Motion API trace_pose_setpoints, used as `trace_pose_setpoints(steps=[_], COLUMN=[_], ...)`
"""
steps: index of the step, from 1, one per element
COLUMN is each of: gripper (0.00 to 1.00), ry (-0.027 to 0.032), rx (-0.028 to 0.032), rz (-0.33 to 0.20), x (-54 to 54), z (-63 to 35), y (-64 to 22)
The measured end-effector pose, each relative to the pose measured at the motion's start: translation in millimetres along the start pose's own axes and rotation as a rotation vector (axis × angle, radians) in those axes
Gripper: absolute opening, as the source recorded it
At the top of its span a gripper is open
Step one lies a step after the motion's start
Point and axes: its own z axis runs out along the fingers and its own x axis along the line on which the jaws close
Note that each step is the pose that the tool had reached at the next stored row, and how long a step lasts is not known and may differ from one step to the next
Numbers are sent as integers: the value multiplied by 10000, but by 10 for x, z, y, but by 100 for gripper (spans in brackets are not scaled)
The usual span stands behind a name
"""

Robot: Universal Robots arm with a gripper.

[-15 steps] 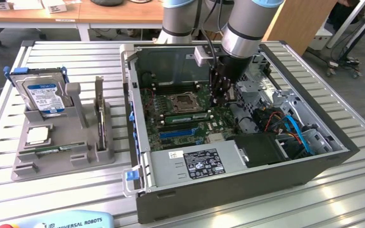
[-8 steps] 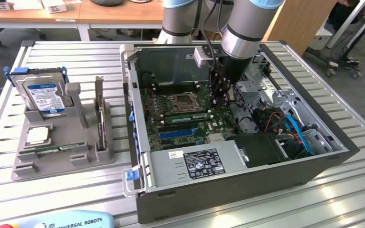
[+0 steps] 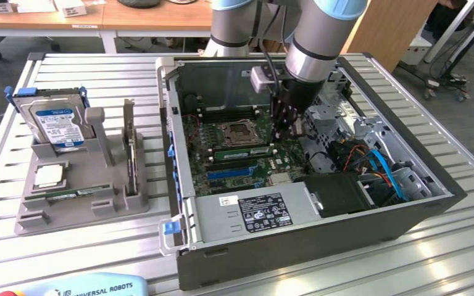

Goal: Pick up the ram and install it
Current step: 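Press down the ram until it locks into place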

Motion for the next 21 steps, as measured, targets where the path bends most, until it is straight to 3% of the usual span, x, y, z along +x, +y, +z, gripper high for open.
trace_pose_setpoints(steps=[21], gripper=[10], ry=[-10], rx=[-1], rz=[-1], x=[-15], z=[61], y=[-2])
